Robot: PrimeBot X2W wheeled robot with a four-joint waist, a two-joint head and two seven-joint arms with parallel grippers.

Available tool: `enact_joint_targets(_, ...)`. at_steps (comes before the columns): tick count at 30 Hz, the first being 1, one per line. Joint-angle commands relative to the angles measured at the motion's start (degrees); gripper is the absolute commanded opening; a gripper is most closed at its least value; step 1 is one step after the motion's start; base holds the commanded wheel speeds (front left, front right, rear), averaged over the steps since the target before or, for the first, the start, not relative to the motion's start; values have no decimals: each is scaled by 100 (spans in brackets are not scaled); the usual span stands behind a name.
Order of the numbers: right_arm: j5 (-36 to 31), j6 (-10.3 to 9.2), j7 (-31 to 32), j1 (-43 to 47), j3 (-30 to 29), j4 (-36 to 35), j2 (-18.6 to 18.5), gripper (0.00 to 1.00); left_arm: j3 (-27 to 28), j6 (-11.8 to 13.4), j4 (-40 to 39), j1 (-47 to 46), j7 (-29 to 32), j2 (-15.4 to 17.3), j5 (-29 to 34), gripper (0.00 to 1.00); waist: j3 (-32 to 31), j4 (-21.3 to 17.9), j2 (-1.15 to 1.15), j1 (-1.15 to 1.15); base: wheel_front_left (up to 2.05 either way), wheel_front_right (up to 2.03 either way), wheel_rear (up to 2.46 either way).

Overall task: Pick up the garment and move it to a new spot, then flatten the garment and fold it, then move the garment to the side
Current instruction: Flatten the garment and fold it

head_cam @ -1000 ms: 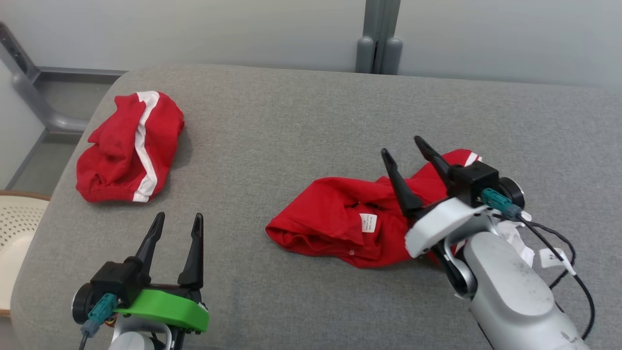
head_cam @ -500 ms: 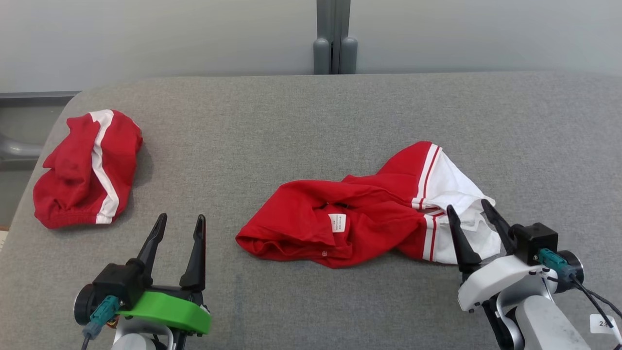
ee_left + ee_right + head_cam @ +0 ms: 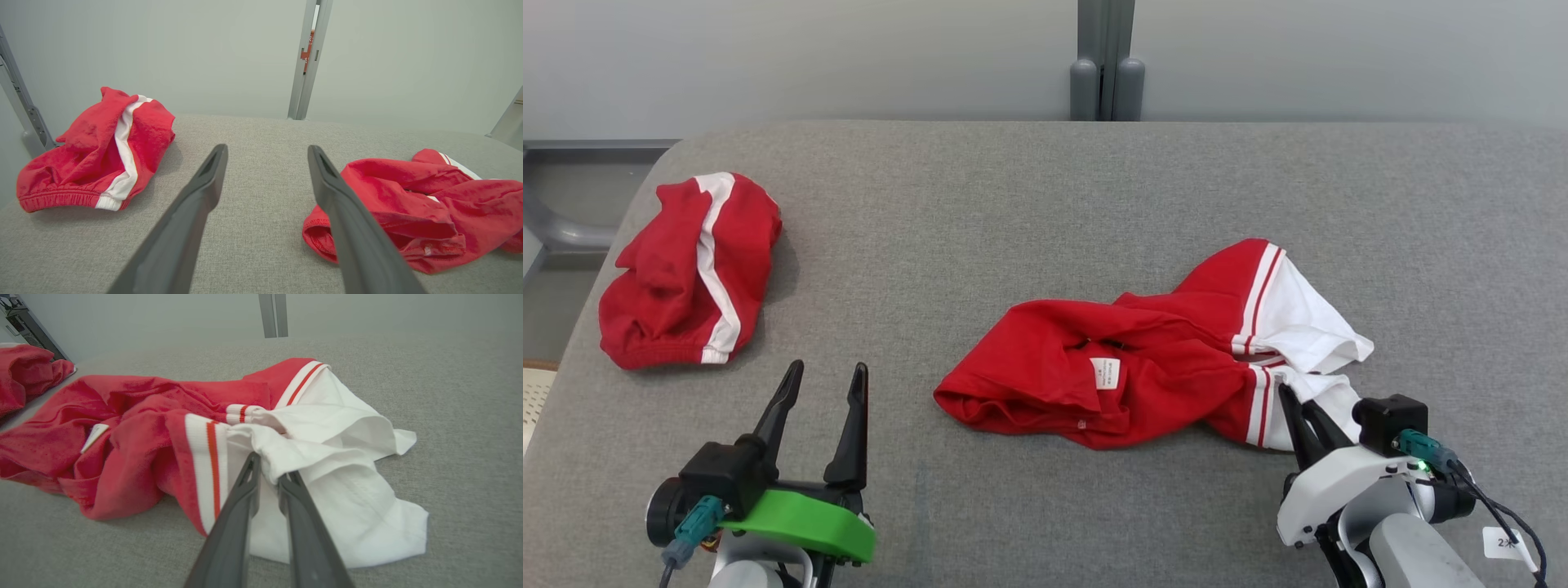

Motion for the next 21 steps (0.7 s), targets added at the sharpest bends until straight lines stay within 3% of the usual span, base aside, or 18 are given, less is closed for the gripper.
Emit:
enact_joint_targets(1,37,-8,-3,-38,20,62,-32,0,15,-2,8,-30,3,36,-27,100,-10,-8,0,0,0,0,0)
enact_joint_targets(10,79,-8,-299,282,156,-239,-117,0,107,-2,31,125,2,-57,23,100,-150,-200,0,0,0,0,0)
enact_joint_targets(16,78,-8,-242,960,397,-1220,-107,0,179,-2,31,228,2,-85,35,100,-224,-422,0,0,0,0,0)
enact_joint_targets(21,52,-8,220,1720,665,-2063,-94,0,167,-2,16,223,3,-117,40,100,-196,-538,0,0,0,0,0)
